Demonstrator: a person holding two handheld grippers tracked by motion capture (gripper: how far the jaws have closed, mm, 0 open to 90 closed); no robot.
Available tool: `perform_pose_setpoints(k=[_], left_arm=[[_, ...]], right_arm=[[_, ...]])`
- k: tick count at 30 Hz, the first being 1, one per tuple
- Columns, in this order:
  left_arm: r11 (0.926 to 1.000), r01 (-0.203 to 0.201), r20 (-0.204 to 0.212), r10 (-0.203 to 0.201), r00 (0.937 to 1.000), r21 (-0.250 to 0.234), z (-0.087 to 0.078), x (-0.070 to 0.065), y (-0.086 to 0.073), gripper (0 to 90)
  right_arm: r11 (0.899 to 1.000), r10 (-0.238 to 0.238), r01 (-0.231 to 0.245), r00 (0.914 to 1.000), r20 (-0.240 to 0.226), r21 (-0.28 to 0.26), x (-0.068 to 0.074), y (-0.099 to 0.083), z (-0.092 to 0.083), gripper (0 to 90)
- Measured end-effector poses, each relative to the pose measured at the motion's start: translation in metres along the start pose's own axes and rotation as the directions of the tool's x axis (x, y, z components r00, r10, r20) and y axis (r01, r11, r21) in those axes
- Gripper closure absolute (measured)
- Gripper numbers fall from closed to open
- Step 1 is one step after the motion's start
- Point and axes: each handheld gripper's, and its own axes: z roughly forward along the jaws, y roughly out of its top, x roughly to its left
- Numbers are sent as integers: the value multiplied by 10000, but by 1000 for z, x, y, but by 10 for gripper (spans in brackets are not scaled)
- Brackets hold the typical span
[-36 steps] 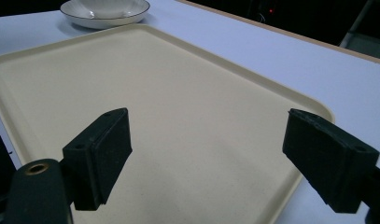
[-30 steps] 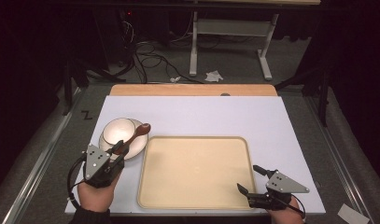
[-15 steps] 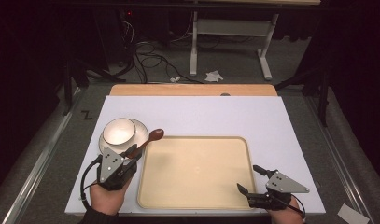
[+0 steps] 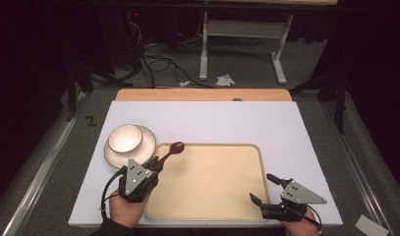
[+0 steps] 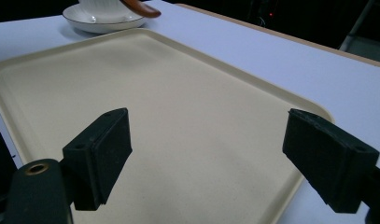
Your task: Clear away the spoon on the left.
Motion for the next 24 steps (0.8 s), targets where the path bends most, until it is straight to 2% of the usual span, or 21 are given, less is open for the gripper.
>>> perform_pose_setpoints(k=[6, 12, 24], left_arm=[[9990, -324, 295, 315, 9991, 297, 11, -13, -6, 749], [9981, -586, 445, 577, 9973, 202, 20, -22, -12, 748], [9970, -555, 631, 521, 9966, 531, 35, -25, -25, 748]], right_arm=[[10000, 9, -9, 10000, -17, 25, 0, 0, 0, 168], [9999, -8, 7, 10000, -49, -117, 0, 0, -1, 167], [9997, 33, -34, 10000, -31, -239, 1, 1, -2, 167]])
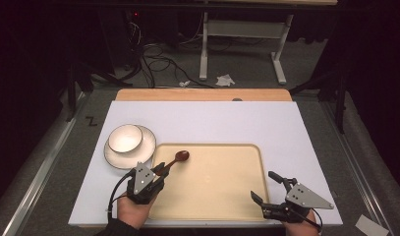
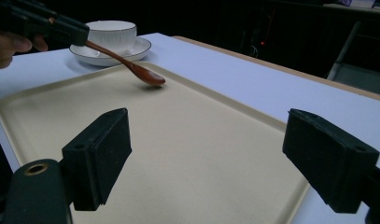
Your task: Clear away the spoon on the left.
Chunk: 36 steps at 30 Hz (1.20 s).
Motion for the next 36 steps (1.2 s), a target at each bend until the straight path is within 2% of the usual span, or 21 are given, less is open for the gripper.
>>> perform_pose_setpoints(k=[7, 10, 11, 14, 15, 18, 20, 21, 22, 23, 24, 26, 28, 29, 30, 33, 34, 36], left_arm=[[9996, 219, 222, -222, 9995, 154, 4, -1, -7, 746], [9995, 211, 260, -216, 9994, 214, 5, -3, -9, 746], [9994, 235, 292, -242, 9993, 236, 6, -4, -10, 745], [9991, 148, 356, -162, 9992, 393, 9, -7, -13, 745], [9988, 123, 409, -142, 9991, 467, 10, -7, -14, 745], [9984, 152, 411, -174, 9990, 541, 11, -8, -16, 744], [9969, 188, 507, -226, 9985, 759, 13, -9, -18, 743], [9944, 192, 542, -249, 9982, 1041, 14, -10, -22, 739], [9944, 192, 542, -249, 9982, 1041, 14, -10, -22, 718], [9908, 131, 613, -215, 9979, 1348, 16, -11, -25, 689], [9908, 131, 613, -215, 9979, 1348, 16, -11, -25, 663], [9857, 142, 596, -246, 9979, 1679, 17, -13, -29, 619], [9833, 204, 567, -311, 9979, 1807, 17, -13, -30, 615], [9803, 221, 565, -338, 9978, 1962, 18, -13, -31, 637], [9749, 246, 547, -375, 9978, 2212, 20, -13, -34, 741], [9678, 307, 565, -462, 9973, 2498, 22, -13, -36, 900], [9678, 307, 565, -462, 9973, 2498, 22, -13, -36, 900], [9626, 364, 580, -538, 9969, 2684, 22, -12, -38, 900]], right_arm=[[9973, -7, 16, 9999, 122, -740, 1, 4, -5, 167], [9964, 117, -105, 9998, 131, -841, 3, 5, -6, 167], [9953, -11, 25, 9999, 152, -964, 3, 6, -6, 167], [9946, 140, -124, 9998, 144, -1032, 4, 7, -8, 167], [9937, 18, -1, 9999, 153, -1125, 3, 8, -8, 167], [9936, 90, -69, 9998, 176, -1124, 4, 8, -8, 167], [9943, 186, -168, 9997, 165, -1050, 4, 7, -8, 167], [9948, 148, -136, 9998, 114, -1007, 4, 7, -7, 167], [9946, 162, -152, 9998, 94, -1024, 4, 7, -7, 167], [9949, 49, -39, 9999, 97, -1008, 4, 7, -7, 167], [9949, 49, -39, 9999, 97, -1008, 4, 7, -7, 167], [9958, 144, -134, 9998, 104, -903, 4, 6, -7, 167], [9957, 122, -112, 9999, 112, -917, 4, 6, -6, 167], [9957, 150, -140, 9998, 97, -920, 4, 6, -6, 167], [9959, 135, -126, 9999, 95, -896, 3, 6, -6, 167], [9958, 108, -99, 9999, 98, -913, 3, 5, -6, 167], [9958, 108, -99, 9999, 98, -913, 3, 5, -6, 167], [9960, 144, -135, 9999, 87, -887, 3, 5, -6, 167]])
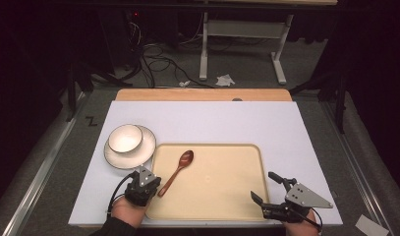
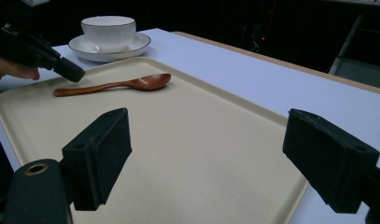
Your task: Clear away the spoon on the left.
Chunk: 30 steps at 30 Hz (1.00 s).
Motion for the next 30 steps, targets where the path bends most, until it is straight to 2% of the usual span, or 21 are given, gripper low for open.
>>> perform_pose_setpoints(k=[2, 3, 5, 7, 9, 10, 11, 12, 13, 14, 16, 18, 20, 21, 23, 26, 30], left_arm=[[10000, 22, 81, -22, 10000, 56, 0, 0, 0, 900], [9999, 17, 250, -20, 9997, 143, -1, 0, -1, 900], [9998, -36, 268, 30, 9996, 205, -2, -1, -1, 900], [9997, -163, 50, 162, 9999, 176, -4, 1, 0, 900], [9996, -66, -110, 69, 9999, 274, -3, 9, -1, 900], [9996, -66, -110, 69, 9999, 274, -3, 9, -1, 900], [9978, 95, -301, -76, 9995, 649, -1, 17, -3, 900], [9978, 95, -301, -76, 9995, 649, -1, 17, -3, 900], [9935, 105, -278, -73, 9996, 1138, 3, 21, -5, 900], [9915, 75, -185, -51, 9998, 1297, 4, 21, -6, 900], [9872, -127, 16, 126, 9999, 1590, 6, 18, -6, 900], [9852, -381, 100, 369, 9993, 1671, 6, 13, -5, 900], [9845, -450, 175, 426, 9989, 1697, 6, 10, -5, 900], [9836, -574, 425, 508, 9978, 1708, 5, 5, -4, 900], [9831, -667, 535, 584, 9969, 1702, 5, 2, -4, 900], [9811, -1003, 932, 857, 9919, 1655, 6, -10, -2, 900], [9791, -1250, 1123, 1077, 9878, 1602, 8, -18, -1, 900]], right_arm=[[10000, 15, -15, 10000, 5, 3, 0, 0, 0, 167], [10000, 29, -29, 10000, 12, 5, 0, 0, -1, 167], [10000, 63, -63, 10000, 29, 19, 0, 0, -1, 167], [10000, 58, -58, 10000, 53, 20, 0, 0, -1, 167], [10000, 64, -64, 10000, 36, 19, 0, 0, -1, 167], [10000, 64, -64, 10000, 36, 19, 0, 0, -1, 167], [10000, 29, -29, 10000, 9, 9, 0, 0, -1, 167], [10000, 14, -14, 10000, 12, 5, 0, 0, 0, 168], [10000, 5, -5, 10000, 12, 1, 0, 0, 0, 167], [10000, 2, -2, 10000, 14, 3, 0, 0, 0, 167], [10000, 27, -27, 10000, 21, 9, 0, 0, 0, 167], [10000, 55, -55, 10000, 54, 33, 0, 0, -1, 167], [10000, 85, -85, 9999, 65, 47, 0, 0, -1, 167], [10000, 85, -85, 9999, 64, 47, 0, 0, -1, 167], [10000, 63, -63, 10000, 39, 35, 0, 0, -1, 167], [10000, 31, -31, 10000, 33, 32, 0, 0, -1, 167], [10000, 35, -35, 10000, 36, 34, 0, 0, -1, 168]])
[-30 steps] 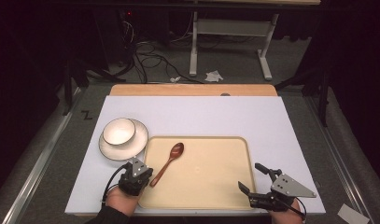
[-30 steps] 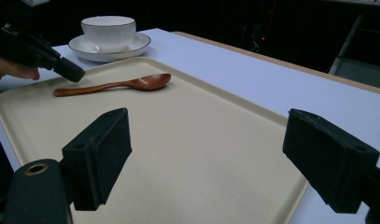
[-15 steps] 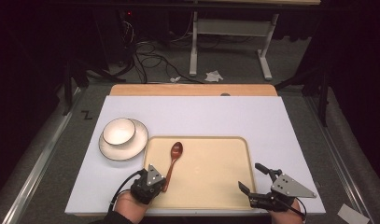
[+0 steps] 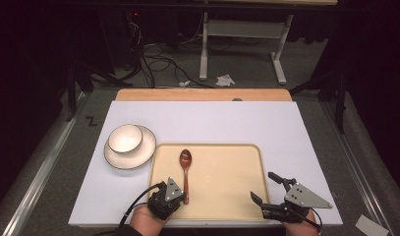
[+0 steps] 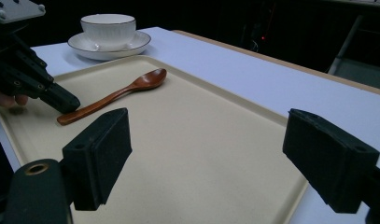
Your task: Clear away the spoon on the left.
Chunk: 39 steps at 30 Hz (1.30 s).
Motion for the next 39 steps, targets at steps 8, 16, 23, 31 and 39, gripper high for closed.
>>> perform_pose_setpoints(k=[8, 16, 23, 31, 39], left_arm=[[9994, -239, 445, 251, 9987, -268, 2, -14, 6, 792], [9980, -515, 545, 535, 9971, -368, 6, -26, 9, 498], [9898, 186, 127, -170, 9998, -1411, -11, -1, 7, 220], [9622, 479, -400, -608, 9973, -2681, -41, 33, -6, 0], [9409, 692, -618, -948, 9936, -3317, -60, 50, -25, 1]], right_arm=[[9999, -119, 119, 9999, 54, 2, 0, 0, 1, 167], [10000, -64, 64, 10000, 38, 52, 1, 0, 1, 167], [9998, -177, 177, 9998, 27, -16, 0, 0, 0, 167], [9999, -102, 103, 9999, 41, -13, 0, 0, -1, 167], [10000, -93, 93, 9999, 119, -9, -1, 0, -2, 167]])
